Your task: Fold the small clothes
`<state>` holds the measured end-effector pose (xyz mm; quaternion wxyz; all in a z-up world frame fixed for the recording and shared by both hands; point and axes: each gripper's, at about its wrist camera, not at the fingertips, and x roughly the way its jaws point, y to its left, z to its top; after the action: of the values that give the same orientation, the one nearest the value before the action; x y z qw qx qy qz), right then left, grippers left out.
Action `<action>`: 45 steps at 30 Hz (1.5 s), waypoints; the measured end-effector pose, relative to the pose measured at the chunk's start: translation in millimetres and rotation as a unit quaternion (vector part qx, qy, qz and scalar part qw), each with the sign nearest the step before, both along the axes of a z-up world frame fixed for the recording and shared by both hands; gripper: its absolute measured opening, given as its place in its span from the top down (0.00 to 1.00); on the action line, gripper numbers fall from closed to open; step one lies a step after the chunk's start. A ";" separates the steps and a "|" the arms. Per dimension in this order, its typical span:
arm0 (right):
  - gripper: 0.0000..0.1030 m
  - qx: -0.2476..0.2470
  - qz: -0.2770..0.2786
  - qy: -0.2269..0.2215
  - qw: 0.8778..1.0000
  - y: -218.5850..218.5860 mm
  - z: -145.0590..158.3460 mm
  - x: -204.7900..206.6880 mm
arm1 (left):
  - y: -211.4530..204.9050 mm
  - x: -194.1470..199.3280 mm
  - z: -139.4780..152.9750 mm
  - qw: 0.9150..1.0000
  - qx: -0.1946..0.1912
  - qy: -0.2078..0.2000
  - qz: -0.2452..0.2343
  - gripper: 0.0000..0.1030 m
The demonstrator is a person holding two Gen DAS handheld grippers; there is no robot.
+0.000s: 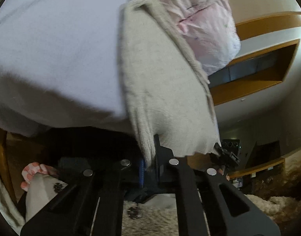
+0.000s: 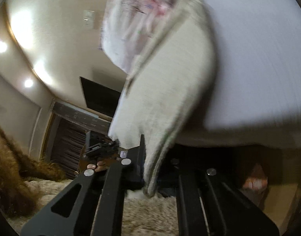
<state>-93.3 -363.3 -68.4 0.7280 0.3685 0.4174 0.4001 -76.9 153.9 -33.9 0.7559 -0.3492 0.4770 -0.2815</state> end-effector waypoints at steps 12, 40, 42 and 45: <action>0.93 -0.050 -0.137 -0.169 0.975 3.2 151.9 182.8 | -16.8 186.9 152.1 0.975 0.039 -0.192 0.104 0.93; 0.10 -0.014 -0.291 0.000 0.957 -58.0 46.8 263.3 | -7.3 268.9 57.2 0.990 -0.030 0.008 0.135 0.83; 0.10 -0.003 -0.295 -0.005 0.956 -61.1 49.3 261.4 | -40.5 272.1 94.4 0.992 -0.065 -0.036 0.105 0.83; 0.10 -0.008 -0.313 -0.023 0.950 -66.8 57.9 255.0 | -117.1 285.0 129.4 0.990 -0.119 -0.077 0.028 0.83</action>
<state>161.7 -430.1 -10.5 0.8287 0.4657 0.2675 0.1573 208.1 36.8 95.5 0.7514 -0.4270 0.3702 -0.3407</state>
